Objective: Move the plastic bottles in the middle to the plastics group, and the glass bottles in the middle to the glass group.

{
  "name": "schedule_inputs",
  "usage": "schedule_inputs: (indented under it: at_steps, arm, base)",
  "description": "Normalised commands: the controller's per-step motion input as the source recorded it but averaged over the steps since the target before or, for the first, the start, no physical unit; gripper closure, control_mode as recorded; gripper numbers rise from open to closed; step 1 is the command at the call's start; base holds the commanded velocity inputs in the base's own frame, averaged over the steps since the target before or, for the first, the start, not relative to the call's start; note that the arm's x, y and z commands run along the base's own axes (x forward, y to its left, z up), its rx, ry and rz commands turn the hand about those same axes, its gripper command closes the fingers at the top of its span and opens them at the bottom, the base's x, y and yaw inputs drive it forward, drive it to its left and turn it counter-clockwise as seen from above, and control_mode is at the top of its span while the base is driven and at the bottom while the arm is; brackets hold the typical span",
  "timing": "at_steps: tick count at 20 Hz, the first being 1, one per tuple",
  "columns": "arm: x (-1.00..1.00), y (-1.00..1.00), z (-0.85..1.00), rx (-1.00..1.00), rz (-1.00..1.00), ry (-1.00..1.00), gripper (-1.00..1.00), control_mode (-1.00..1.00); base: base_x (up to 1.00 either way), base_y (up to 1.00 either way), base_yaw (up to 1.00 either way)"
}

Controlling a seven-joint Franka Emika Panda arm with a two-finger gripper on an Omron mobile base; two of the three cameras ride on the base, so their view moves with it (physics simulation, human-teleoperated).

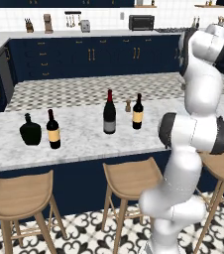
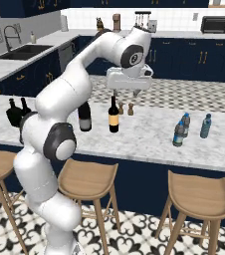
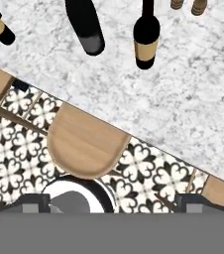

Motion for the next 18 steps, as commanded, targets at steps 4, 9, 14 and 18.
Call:
schedule_inputs:
  at_steps: [4, 9, 14, 18]
  arm:
    - [-0.21, 1.00, -0.10, -0.28, -0.22, -0.13, -1.00, -1.00]
    - [-0.01, 1.00, 0.00, -0.23, -0.27, -0.09, -1.00, -1.00]
    - [0.00, 1.00, 0.06, -0.10, -0.29, -0.11, -1.00, -1.00]
    - [0.00, 0.54, 0.00, 0.17, -0.13, -0.17, -1.00, -1.00]
  base:
    - [0.00, 0.00, 0.00]
    - [0.00, 0.00, 0.00]
    - [0.00, 0.00, 0.00]
    - [0.00, 0.00, 0.00]
